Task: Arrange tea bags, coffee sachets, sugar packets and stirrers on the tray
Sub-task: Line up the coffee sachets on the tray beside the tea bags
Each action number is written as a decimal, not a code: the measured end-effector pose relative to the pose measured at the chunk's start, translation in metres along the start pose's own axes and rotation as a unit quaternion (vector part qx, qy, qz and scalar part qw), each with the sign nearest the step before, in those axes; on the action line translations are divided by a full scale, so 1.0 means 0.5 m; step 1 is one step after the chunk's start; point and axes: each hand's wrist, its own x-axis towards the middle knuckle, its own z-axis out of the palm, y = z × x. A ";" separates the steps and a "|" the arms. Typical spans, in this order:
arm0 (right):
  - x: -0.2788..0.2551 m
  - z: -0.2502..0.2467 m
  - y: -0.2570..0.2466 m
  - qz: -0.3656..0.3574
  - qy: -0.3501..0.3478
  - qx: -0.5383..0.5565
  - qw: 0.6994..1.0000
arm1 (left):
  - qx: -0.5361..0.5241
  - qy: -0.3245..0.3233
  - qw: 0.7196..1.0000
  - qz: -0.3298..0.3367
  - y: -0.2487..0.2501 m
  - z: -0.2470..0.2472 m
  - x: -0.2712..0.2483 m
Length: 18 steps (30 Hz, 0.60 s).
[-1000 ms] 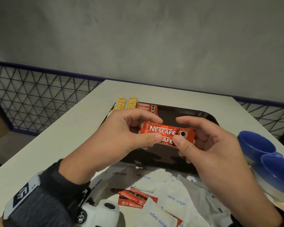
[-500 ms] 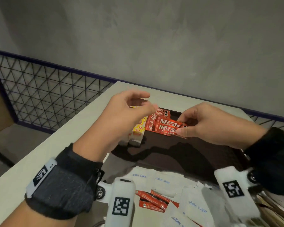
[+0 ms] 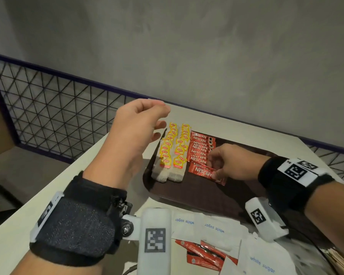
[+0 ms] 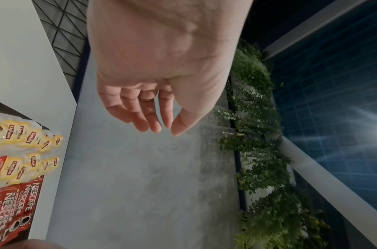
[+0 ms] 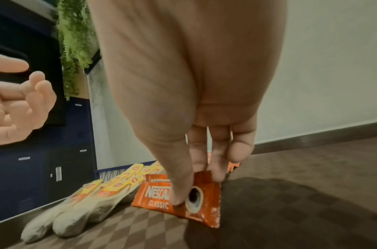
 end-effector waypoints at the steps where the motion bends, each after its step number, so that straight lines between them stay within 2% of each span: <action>1: 0.003 0.001 -0.001 -0.002 0.000 -0.007 1.000 | -0.003 -0.003 1.000 0.000 0.001 0.000 0.000; 10: 0.016 -0.002 -0.010 -0.008 0.023 -0.087 0.996 | -0.020 -0.009 1.000 -0.004 0.005 0.005 -0.006; 18: 0.020 0.002 -0.005 -0.016 0.037 -0.093 0.995 | -0.019 -0.013 1.000 -0.011 0.004 0.013 -0.011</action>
